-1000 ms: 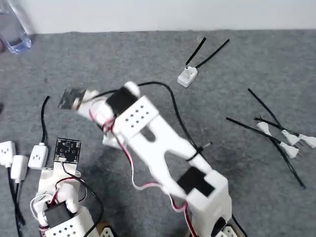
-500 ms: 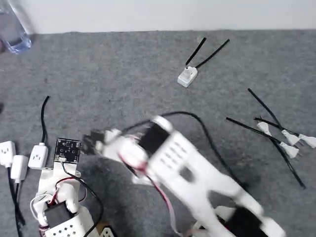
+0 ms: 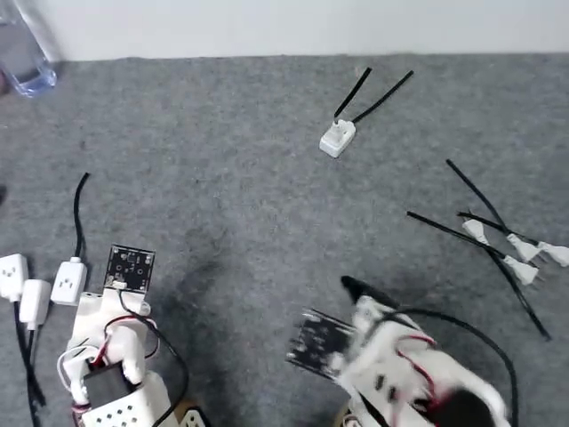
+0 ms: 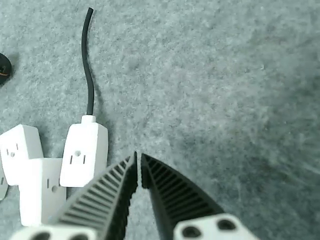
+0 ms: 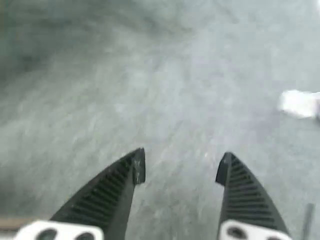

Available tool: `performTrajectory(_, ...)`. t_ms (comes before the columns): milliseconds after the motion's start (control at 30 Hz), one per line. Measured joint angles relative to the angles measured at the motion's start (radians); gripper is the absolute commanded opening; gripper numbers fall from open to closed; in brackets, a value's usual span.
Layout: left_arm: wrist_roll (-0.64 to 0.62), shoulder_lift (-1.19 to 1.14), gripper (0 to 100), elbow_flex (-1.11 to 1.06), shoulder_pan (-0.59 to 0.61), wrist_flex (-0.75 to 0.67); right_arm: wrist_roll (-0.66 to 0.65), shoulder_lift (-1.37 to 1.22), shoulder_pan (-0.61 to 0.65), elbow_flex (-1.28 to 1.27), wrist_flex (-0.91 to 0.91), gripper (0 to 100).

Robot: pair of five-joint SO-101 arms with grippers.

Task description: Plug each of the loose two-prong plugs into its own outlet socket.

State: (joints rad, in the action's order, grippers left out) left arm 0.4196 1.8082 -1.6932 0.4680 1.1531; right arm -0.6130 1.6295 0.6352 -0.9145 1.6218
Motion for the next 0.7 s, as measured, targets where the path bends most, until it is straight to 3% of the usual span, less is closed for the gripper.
performTrajectory(367,0.000,0.000,2,0.000,0.000,-0.003,-0.005,0.018,-0.043,-0.054,-0.084,23.2)
performTrajectory(567,0.000,0.000,2,0.000,0.000,-0.003,-0.005,0.018,-0.087,-0.267,-0.293,23.1)
performTrajectory(700,0.000,0.000,2,0.000,0.000,-0.003,0.080,0.012,-0.129,-0.465,-0.434,23.1)
